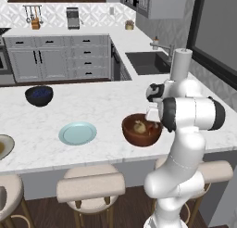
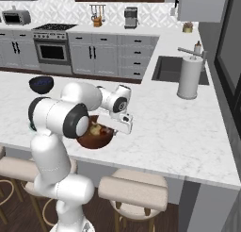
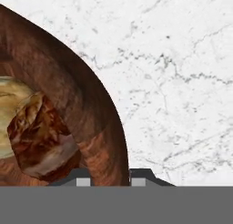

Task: Pick the chicken drumstick and onion from their plates and place them in the bowl. Then put the bowl in the fridge.

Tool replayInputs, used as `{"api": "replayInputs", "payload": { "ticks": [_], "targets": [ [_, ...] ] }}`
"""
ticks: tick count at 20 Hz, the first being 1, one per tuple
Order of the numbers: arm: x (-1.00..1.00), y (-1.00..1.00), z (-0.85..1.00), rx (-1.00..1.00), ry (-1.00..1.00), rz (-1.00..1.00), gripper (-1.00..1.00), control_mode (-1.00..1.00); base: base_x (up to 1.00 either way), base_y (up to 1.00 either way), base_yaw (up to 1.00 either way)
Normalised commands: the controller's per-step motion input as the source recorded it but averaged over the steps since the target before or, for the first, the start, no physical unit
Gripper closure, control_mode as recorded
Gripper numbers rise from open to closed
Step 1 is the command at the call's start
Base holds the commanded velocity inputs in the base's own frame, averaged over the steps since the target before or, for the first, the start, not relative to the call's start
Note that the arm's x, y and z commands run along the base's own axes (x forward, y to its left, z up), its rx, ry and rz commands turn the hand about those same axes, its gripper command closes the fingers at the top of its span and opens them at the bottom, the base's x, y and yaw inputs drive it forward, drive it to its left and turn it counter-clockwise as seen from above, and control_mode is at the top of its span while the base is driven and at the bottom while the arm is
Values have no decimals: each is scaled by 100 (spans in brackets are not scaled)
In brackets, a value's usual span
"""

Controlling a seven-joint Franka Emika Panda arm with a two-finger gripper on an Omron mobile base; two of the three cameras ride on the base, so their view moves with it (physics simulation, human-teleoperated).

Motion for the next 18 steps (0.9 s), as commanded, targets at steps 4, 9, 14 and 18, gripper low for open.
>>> {"api": "replayInputs", "payload": {
  "ticks": [4,9,14,18],
  "targets": [
    [-66,-11,58,5,-2,-32,100,-100,0,0,0],
    [-46,1,55,-1,5,-48,100,-100,0,0,0],
    [-16,0,12,-6,5,-79,100,-100,0,0,0],
    [-4,5,7,-7,5,-84,100,-100,0,0,0]
  ]
}}
